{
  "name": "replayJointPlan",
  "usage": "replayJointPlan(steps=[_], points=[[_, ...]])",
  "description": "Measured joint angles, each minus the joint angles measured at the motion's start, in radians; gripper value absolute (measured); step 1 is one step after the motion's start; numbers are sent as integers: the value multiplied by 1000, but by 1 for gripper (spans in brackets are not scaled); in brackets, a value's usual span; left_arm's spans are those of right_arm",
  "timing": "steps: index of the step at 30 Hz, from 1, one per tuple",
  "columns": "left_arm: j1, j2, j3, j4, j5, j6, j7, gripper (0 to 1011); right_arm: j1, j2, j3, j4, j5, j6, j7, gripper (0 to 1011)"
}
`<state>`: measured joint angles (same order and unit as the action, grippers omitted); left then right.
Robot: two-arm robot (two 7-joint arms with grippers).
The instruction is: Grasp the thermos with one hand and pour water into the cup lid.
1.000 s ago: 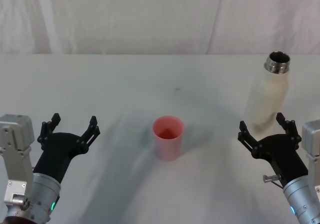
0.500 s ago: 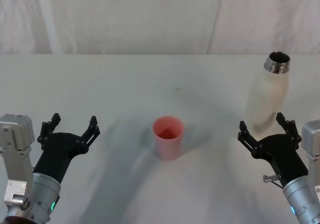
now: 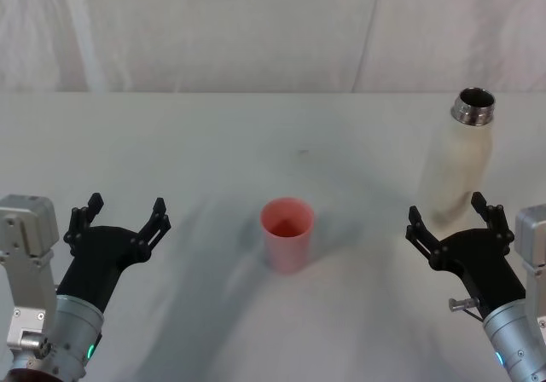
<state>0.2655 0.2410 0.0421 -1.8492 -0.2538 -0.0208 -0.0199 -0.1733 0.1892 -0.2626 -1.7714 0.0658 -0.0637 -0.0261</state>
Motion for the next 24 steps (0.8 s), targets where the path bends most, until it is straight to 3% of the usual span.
replayJointPlan(steps=[24], points=[[0,0,0,0,0,0,0,1001,0,0,0,0,0,0,0,1000]])
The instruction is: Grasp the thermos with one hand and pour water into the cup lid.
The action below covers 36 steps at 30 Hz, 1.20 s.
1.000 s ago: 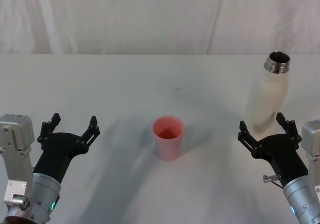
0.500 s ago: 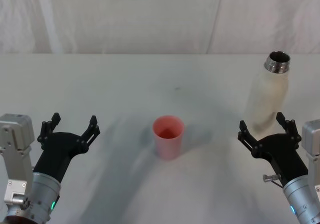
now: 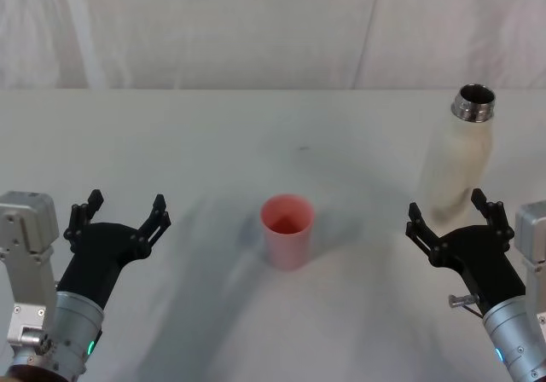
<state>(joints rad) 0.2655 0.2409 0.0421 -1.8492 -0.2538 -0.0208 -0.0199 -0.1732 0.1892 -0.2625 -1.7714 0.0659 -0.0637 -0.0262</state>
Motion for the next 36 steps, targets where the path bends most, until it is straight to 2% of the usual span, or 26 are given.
replayJointPlan(steps=[36], points=[[0,0,0,0,0,0,0,1001,0,0,0,0,0,0,0,1000]])
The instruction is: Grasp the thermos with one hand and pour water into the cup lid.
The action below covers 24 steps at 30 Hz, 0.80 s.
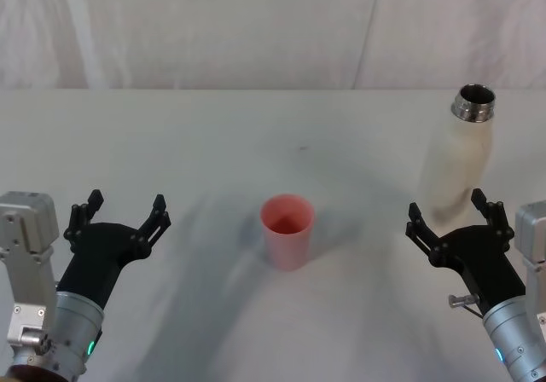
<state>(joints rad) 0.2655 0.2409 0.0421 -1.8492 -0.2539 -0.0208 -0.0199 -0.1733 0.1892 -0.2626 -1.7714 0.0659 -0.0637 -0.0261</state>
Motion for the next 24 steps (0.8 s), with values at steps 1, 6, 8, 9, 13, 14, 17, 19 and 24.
replayJointPlan(steps=[1,6,8,9,13,14,17,19,24], points=[[0,0,0,0,0,0,0,1001,0,0,0,0,0,0,0,1000],[0,0,0,0,0,0,0,1001,0,0,0,0,0,0,0,1000],[0,0,0,0,0,0,0,1001,0,0,0,0,0,0,0,1000],[0,0,0,0,0,0,0,1001,0,-2,2,0,-1,0,1,1000],[0,0,0,0,0,0,0,1001,-3,-12,15,0,-5,0,7,1000],[0,0,0,0,0,0,0,1001,-4,-16,20,0,-7,0,10,1000],[0,0,0,0,0,0,0,1001,-7,-24,28,0,-12,-1,16,1000],[0,0,0,0,0,0,0,1001,-8,-28,31,0,-15,-2,19,1000],[0,0,0,0,0,0,0,1001,-13,-41,39,0,-21,-5,28,1000]])
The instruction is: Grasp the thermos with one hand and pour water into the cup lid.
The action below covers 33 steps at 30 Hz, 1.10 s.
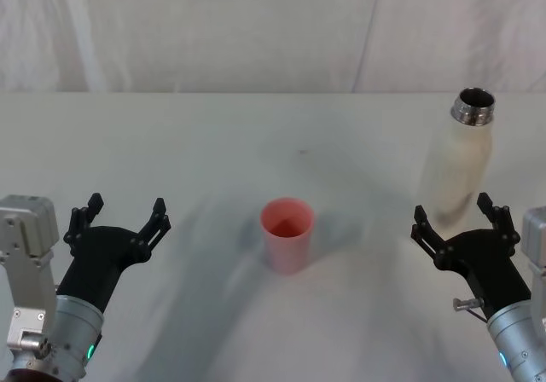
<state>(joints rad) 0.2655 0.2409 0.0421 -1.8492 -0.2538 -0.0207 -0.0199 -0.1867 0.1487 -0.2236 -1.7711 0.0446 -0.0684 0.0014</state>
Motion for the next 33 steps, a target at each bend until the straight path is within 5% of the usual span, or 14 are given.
replayJointPlan(steps=[33], points=[[0,0,0,0,0,0,0,1001,21,-81,85,35,-18,-8,62,1000]])
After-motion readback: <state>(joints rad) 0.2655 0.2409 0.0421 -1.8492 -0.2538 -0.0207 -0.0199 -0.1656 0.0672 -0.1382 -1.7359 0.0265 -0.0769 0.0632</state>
